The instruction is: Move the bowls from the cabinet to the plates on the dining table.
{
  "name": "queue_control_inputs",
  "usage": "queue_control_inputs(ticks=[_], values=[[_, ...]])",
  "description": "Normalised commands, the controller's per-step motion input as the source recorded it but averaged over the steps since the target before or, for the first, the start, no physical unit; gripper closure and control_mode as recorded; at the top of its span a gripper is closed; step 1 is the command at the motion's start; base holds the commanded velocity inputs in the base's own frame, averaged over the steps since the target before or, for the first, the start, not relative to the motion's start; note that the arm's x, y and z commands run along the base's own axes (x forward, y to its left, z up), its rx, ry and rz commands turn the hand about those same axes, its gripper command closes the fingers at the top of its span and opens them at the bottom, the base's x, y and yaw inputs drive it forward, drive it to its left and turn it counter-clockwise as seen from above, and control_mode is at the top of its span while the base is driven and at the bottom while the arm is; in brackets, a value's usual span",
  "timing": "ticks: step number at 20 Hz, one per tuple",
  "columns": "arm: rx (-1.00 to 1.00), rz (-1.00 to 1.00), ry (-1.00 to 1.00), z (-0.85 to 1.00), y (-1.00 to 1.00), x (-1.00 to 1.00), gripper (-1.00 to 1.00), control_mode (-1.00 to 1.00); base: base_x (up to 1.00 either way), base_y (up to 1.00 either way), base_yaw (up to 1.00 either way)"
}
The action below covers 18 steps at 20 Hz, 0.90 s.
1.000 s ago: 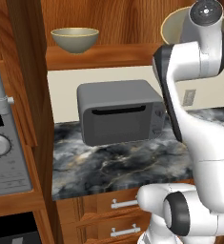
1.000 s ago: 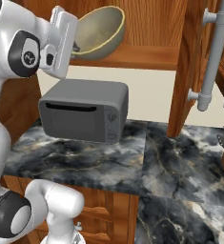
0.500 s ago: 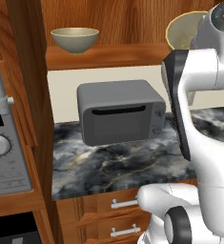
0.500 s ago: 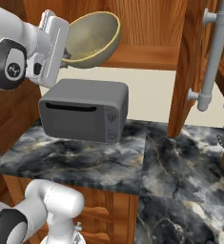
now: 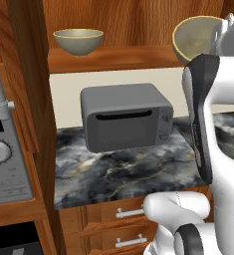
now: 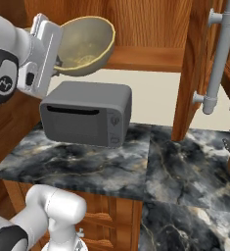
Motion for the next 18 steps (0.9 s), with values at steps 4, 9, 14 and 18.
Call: queue_control_inputs(ticks=[4,9,14,18], values=[[0.02,0.09,-0.01,0.00,0.04,-0.29,1.00,-1.00,0.00,0.00,0.00],[0.01,0.06,0.00,0.00,0.02,-0.34,1.00,-1.00,0.00,0.00,0.00],[0.01,0.05,0.00,0.00,0.01,-0.39,1.00,-1.00,0.00,0.00,0.00],[0.00,0.05,0.00,0.00,0.01,-0.45,1.00,-1.00,0.00,0.00,0.00]])
